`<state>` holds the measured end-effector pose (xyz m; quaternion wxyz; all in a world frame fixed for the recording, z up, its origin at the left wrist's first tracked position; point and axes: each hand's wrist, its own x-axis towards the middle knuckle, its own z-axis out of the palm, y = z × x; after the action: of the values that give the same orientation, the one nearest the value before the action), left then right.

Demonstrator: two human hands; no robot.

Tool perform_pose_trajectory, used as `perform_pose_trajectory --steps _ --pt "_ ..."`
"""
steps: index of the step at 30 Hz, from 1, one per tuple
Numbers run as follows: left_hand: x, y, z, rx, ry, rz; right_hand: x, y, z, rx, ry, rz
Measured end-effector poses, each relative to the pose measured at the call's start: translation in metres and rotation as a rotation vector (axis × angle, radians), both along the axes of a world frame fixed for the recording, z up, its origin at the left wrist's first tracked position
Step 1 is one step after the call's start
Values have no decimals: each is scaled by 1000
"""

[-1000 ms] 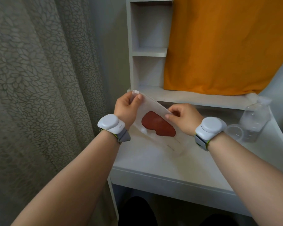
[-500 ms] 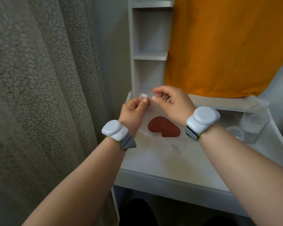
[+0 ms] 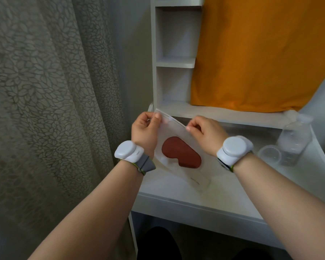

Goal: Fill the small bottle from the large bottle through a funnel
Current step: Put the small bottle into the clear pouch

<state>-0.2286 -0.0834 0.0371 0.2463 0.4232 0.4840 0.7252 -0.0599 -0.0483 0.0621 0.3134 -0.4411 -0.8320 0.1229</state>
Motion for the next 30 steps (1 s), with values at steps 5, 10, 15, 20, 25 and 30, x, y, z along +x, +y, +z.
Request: perform_pose_trajectory --steps 5,10,15,20,25,30 --pt "-9 5 -9 -64 -57 77 23 -1 -21 -26 -29 -50" --pt "-9 8 -15 -93 -108 73 31 -5 -24 14 -40 -39" --pt "-2 4 -11 -141 52 158 37 -10 -20 69 -61 -51" --pt "23 -1 -9 -184 866 220 31 -12 -15 139 -79 -44" --pt "48 2 -14 -165 1085 80 26 -17 -12 215 -128 -45" --pt "30 7 -15 -157 949 139 56 -12 -10 234 -140 -145"
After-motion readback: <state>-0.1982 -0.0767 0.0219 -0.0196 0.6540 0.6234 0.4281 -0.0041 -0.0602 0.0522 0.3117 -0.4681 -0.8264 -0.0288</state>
